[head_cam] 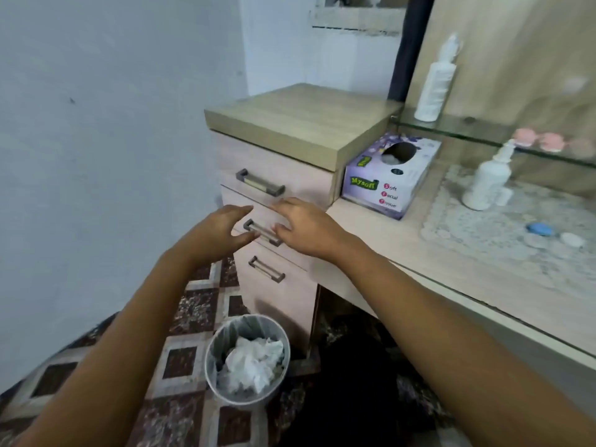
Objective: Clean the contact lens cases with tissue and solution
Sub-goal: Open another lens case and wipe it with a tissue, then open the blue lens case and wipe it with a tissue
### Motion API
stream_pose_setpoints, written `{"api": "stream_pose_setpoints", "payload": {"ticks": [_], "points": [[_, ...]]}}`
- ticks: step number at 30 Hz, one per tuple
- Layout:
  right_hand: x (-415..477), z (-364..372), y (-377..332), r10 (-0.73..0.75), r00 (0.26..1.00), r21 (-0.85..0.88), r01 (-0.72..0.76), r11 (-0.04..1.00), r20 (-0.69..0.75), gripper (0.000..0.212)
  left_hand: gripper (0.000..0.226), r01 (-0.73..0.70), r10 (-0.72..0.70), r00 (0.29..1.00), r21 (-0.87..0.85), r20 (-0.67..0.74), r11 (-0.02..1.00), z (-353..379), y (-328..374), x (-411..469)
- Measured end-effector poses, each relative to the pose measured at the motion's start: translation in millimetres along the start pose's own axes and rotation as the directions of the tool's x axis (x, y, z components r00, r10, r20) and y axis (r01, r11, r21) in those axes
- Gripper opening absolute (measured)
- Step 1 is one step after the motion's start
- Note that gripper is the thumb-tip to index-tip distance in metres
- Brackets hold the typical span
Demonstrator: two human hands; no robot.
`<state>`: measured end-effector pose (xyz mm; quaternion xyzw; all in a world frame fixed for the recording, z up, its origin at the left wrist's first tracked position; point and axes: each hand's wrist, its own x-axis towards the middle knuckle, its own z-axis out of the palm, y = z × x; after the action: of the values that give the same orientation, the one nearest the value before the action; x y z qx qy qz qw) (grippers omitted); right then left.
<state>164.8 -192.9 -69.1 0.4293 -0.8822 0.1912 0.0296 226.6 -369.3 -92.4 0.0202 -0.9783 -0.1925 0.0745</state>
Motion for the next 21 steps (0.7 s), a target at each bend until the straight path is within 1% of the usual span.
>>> {"api": "stream_pose_setpoints", "payload": {"ticks": [4, 6, 8, 10, 13, 17, 21], "points": [[-33, -45, 20, 0.046, 0.993, -0.039, -0.050, 0.998, -0.110, 0.044, 0.060, -0.138, 0.137, 0.989, -0.018, -0.063, 0.990, -10, 56, 15], [-51, -63, 34, 0.087, 0.986, -0.048, -0.095, 0.994, -0.144, 0.038, 0.059, -0.197, 0.192, 0.977, -0.041, -0.092, 0.980, -9, 85, 22], [-73, -80, 52, 0.131, 0.973, -0.053, -0.143, 0.988, -0.188, 0.036, 0.055, -0.290, 0.282, 0.952, -0.058, -0.116, 0.955, -4, 119, 30], [-99, -97, 72, 0.187, 0.955, -0.076, -0.209, 0.975, -0.228, 0.040, 0.050, -0.383, 0.372, 0.920, -0.079, -0.121, 0.921, 4, 154, 40], [-138, -116, 99, 0.287, 0.923, -0.107, -0.322, 0.941, -0.258, 0.042, 0.052, -0.458, 0.449, 0.889, -0.115, -0.093, 0.882, 21, 200, 54], [-187, -136, 130, 0.431, 0.852, -0.110, -0.479, 0.871, -0.298, 0.044, 0.054, -0.558, 0.557, 0.829, -0.135, -0.049, 0.819, 51, 256, 70], [-226, -144, 153, 0.532, 0.778, -0.065, -0.582, 0.811, -0.334, 0.044, 0.053, -0.584, 0.595, 0.803, -0.164, 0.028, 0.795, 78, 295, 81]]}}
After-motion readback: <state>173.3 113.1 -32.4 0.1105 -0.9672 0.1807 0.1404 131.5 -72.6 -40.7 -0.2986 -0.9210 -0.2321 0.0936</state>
